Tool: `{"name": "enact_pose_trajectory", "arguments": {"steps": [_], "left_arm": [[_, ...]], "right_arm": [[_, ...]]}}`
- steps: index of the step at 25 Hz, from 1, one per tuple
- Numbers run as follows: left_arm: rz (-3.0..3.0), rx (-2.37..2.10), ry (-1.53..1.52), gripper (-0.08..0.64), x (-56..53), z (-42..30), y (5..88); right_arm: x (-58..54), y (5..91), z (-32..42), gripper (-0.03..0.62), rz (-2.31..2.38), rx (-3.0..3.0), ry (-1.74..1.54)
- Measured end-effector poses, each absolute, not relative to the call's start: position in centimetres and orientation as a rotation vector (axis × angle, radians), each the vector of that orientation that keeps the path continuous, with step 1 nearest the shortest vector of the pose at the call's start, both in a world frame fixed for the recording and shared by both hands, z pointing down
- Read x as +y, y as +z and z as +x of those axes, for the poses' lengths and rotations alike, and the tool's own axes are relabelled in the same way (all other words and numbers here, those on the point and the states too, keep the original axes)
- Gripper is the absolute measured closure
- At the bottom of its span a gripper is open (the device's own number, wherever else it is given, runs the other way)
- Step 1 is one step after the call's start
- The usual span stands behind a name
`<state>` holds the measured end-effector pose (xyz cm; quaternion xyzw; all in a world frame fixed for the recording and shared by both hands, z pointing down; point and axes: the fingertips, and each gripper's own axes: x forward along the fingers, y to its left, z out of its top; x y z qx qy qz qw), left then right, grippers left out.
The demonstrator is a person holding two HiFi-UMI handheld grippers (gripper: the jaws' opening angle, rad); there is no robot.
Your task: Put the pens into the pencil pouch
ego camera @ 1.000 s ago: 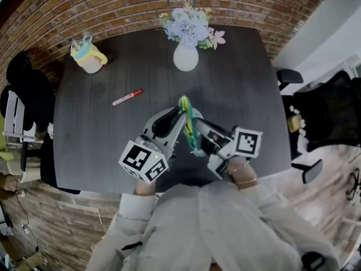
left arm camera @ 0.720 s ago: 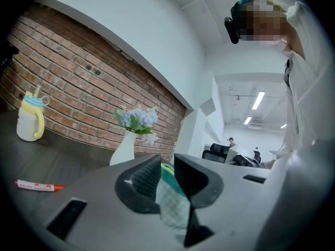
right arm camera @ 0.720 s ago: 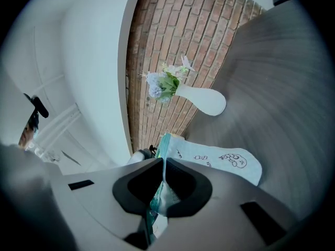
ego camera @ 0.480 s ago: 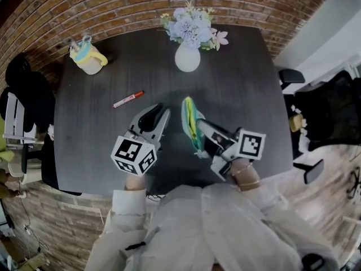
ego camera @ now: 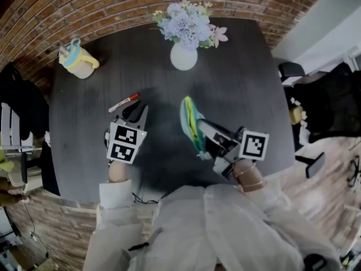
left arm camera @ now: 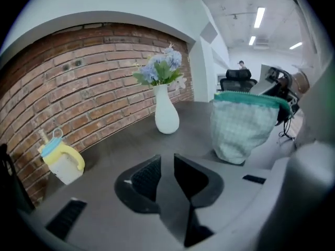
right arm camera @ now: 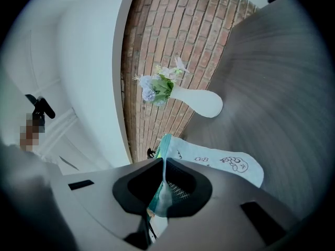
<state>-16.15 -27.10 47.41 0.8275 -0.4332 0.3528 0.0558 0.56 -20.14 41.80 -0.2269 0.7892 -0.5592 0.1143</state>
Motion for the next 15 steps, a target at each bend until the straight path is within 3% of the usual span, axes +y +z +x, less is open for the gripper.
{"name": "enact_pose_trajectory", "arguments": {"steps": [8,15], "left_arm": [[2.400,-1.194,1.479,0.439,-29.9,-19.9,52.6],[2.321,-1.094,1.613,0.439,-31.7,-21.9,55.8]], "right_arm": [[-20.9,42.2,0.4,0.571,-0.666,2.225,-1.675],[-21.0,42.8,-0.2,0.571,-0.671,2.245,-1.697]]}}
